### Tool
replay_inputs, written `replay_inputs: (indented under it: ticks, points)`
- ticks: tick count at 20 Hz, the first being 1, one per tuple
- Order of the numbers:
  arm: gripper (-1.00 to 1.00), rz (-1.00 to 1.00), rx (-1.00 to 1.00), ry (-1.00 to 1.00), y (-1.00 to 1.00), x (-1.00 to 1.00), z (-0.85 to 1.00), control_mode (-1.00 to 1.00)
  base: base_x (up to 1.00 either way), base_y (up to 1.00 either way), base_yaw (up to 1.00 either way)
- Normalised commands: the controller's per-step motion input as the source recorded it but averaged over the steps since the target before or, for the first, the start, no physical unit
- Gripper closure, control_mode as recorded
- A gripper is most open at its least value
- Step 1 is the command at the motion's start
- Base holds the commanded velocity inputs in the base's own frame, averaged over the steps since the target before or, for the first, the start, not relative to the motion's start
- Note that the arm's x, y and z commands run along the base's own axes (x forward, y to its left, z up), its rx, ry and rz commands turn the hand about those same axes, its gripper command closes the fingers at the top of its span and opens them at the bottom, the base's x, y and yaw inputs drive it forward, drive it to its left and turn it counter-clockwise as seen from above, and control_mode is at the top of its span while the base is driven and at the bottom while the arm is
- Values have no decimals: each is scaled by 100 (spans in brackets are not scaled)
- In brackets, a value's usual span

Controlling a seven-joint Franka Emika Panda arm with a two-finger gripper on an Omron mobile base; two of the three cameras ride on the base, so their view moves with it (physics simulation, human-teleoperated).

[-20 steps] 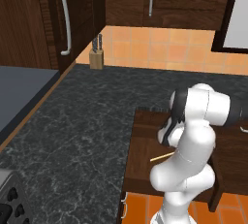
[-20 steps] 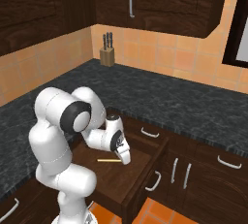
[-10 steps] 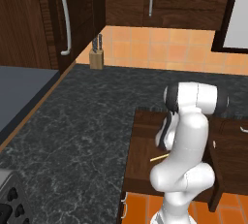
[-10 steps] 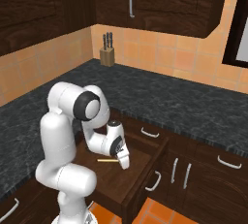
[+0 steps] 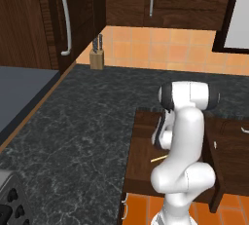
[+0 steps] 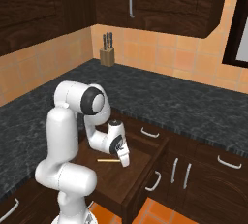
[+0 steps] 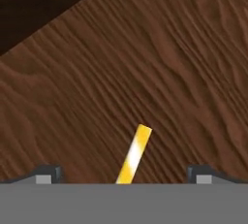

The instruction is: Take a straw from the drawer in front and place it inside the glass cup on the dining counter.

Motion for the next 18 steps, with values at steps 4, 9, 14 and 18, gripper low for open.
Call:
replay_inputs:
  ticks: [4, 9, 14, 18]
  points:
    - [-100, -4, 0, 0, 0, 0, -32, -100, 0, 0, 0]
    - [-100, -4, 1, 0, 0, 0, -39, -100, 0, 0, 0]
    - [100, -4, 3, 0, 0, 0, -37, -100, 0, 0, 0]
    - [100, -4, 5, 5, -1, 0, -20, -100, 0, 0, 0]
